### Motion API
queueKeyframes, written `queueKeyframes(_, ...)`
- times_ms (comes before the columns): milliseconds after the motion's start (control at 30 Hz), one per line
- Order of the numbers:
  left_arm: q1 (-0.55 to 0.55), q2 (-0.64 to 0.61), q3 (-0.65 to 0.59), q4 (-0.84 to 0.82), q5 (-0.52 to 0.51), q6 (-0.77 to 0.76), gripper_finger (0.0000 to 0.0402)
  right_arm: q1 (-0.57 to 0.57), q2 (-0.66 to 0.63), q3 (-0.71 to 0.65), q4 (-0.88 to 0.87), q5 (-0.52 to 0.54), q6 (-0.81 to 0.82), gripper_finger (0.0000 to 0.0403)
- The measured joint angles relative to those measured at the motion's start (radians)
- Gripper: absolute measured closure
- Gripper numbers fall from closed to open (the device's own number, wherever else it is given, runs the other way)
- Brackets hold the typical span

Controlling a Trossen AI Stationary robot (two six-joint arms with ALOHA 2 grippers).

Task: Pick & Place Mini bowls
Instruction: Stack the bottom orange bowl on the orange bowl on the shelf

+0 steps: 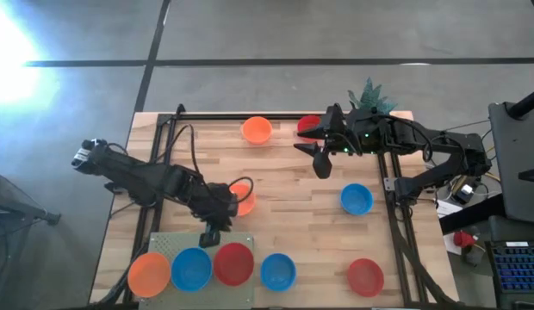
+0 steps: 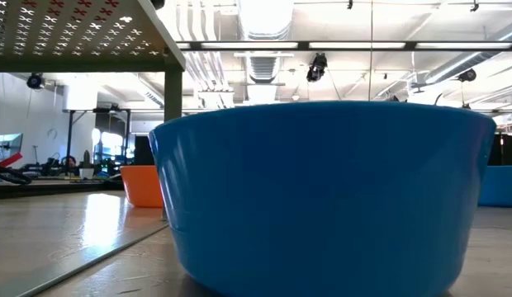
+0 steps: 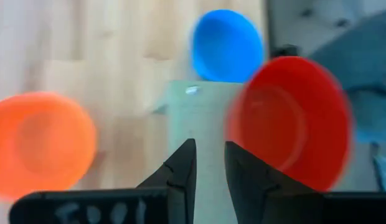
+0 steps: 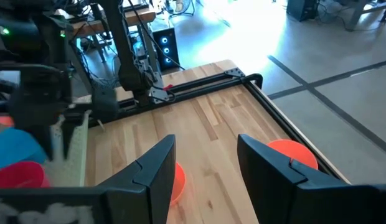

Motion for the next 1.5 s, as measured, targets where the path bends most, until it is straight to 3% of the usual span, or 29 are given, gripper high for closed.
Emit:
queueKeyframes(200,0.045,0.01,-0.003,-0.096,-0.216,-0.158,0.0326,0.0,-0.001,0.0,0.0,-0.05,0.032,0.0236)
queueKeyframes(367,0.107,0.03,-0.014,-0.154,-0.319,-0.34,0.0326,0.0,-0.001,0.0,0.0,-0.098,0.027,0.0236)
queueKeyframes(567,0.212,0.036,-0.11,-0.158,-0.325,-0.556,0.0326,0.0,-0.001,0.0,0.0,-0.098,0.021,0.0236)
queueKeyframes(700,0.279,0.036,-0.186,-0.148,-0.32,-0.618,0.0326,0.0,-0.001,0.0,0.0,-0.101,0.021,0.0236)
queueKeyframes(1200,0.368,0.036,-0.404,0.153,-0.31,-0.575,0.0326,0.0,-0.001,0.0,0.0,-0.099,0.024,0.0236)
queueKeyframes(1500,0.368,0.042,-0.444,0.195,-0.31,-0.568,0.0326,0.0,-0.001,0.0,0.0,-0.097,0.024,0.0236)
